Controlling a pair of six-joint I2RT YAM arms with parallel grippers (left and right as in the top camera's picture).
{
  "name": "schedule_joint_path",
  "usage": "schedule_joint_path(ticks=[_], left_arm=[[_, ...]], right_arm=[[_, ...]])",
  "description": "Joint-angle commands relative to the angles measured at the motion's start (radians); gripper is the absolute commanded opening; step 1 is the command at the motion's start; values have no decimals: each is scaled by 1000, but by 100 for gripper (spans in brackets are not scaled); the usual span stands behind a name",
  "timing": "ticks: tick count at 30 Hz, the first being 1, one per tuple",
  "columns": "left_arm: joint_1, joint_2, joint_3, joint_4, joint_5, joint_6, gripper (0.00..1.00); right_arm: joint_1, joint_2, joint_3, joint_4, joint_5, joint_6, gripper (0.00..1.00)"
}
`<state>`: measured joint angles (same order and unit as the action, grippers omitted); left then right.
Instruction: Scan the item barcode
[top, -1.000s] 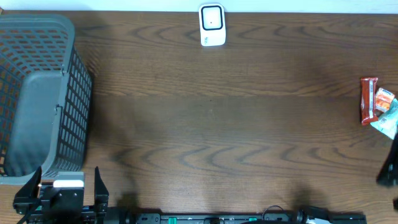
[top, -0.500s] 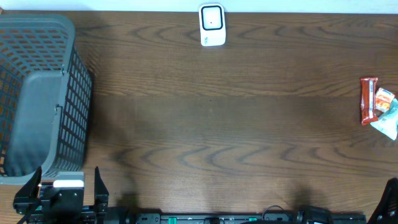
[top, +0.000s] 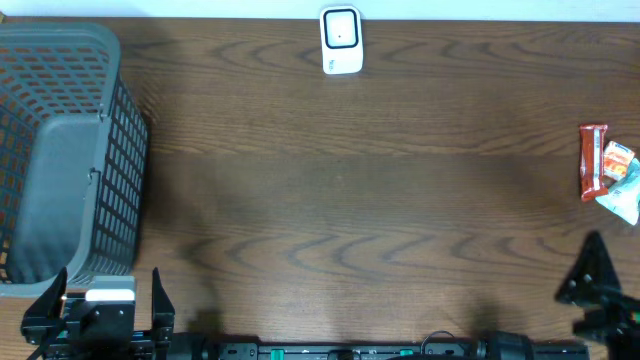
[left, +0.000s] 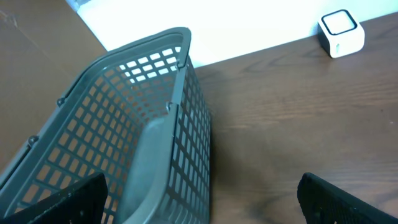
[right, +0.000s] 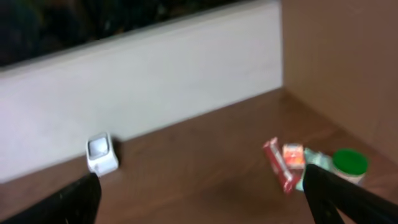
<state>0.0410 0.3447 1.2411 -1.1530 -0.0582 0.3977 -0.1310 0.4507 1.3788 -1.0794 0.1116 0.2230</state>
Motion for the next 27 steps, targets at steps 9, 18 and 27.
schedule_joint_path(ticks=[9,18,27], left_arm=[[-5,-7,0,1,-2,9,98],[-5,-7,0,1,-2,9,98],[-5,-7,0,1,-2,9,98]], right_arm=[[53,-230,-588,490,-63,9,99],[55,-304,-908,845,-96,9,99],[57,-444,-1135,996,-99,8,99]])
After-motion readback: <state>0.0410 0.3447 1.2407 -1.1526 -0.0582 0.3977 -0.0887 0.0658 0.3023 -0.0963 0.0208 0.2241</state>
